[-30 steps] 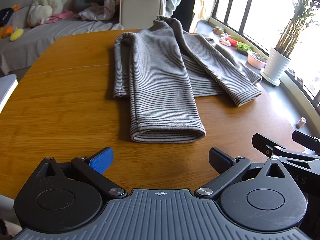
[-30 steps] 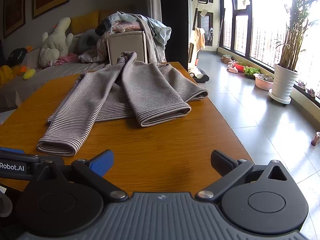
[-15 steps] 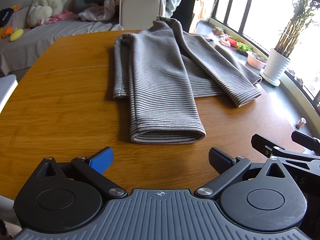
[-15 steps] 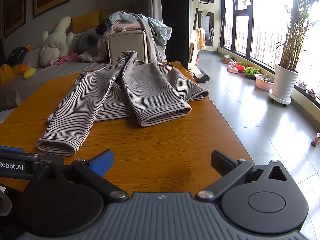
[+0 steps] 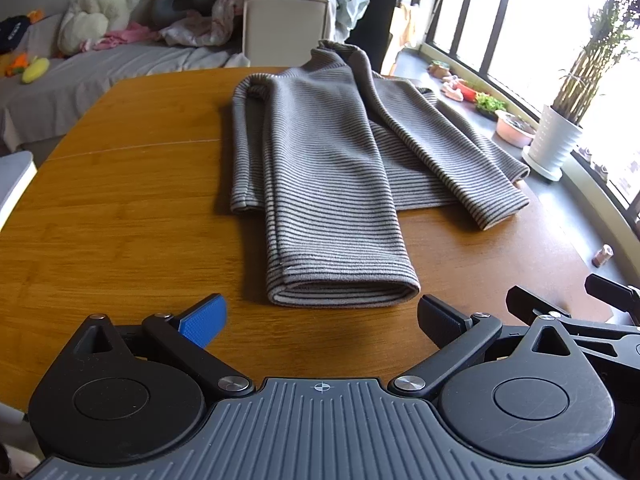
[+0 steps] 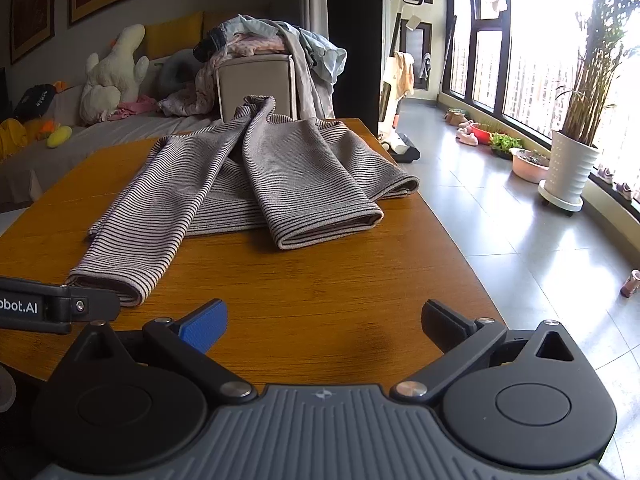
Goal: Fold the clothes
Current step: 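Lower both grippers onto the sweater hem and close on the fabric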
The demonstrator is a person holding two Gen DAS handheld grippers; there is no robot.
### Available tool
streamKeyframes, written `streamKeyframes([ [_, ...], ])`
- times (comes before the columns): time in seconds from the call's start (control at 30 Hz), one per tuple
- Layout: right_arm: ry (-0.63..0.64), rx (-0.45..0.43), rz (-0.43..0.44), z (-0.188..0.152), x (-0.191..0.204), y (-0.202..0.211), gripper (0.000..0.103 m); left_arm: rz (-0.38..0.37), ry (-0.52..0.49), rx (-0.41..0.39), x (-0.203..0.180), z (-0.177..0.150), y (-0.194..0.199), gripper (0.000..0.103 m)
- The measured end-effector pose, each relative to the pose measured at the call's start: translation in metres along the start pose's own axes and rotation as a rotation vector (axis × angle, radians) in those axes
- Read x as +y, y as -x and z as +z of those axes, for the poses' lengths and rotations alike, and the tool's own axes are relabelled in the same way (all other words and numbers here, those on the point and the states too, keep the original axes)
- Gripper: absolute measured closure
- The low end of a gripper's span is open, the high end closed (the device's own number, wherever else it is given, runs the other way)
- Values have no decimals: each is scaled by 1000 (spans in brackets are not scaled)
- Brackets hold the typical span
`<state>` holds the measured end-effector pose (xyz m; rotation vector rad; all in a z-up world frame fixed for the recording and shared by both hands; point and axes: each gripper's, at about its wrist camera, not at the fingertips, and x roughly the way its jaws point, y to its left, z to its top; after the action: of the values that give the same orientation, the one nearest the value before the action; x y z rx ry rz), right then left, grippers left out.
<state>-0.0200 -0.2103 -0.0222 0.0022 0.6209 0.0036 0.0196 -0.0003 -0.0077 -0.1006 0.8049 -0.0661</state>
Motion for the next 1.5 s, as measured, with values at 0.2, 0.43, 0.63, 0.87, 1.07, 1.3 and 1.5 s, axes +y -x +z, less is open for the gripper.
streamKeyframes([
  [0.2,7,-27,8,25,-9,-13,0,-75,-12,-32,3,28,-12,0],
  [0.43,2,-56,92,84,-14,-65,0,-124,-41,-79,8,86,-55,0],
  [0.63,-111,-36,193,144,-15,-150,0,-166,-52,-39,14,129,-113,0],
  [0.87,-203,32,245,143,-10,-211,0,-195,-92,-30,28,120,-132,0],
  [1.07,-206,46,283,123,-11,-182,0,-234,-77,-14,35,94,-104,0],
  [1.3,-260,35,345,75,-21,-117,0,-288,-102,29,39,50,-50,0],
  [1.5,-288,38,337,56,-19,-88,0,-271,-86,-12,38,48,-54,0],
])
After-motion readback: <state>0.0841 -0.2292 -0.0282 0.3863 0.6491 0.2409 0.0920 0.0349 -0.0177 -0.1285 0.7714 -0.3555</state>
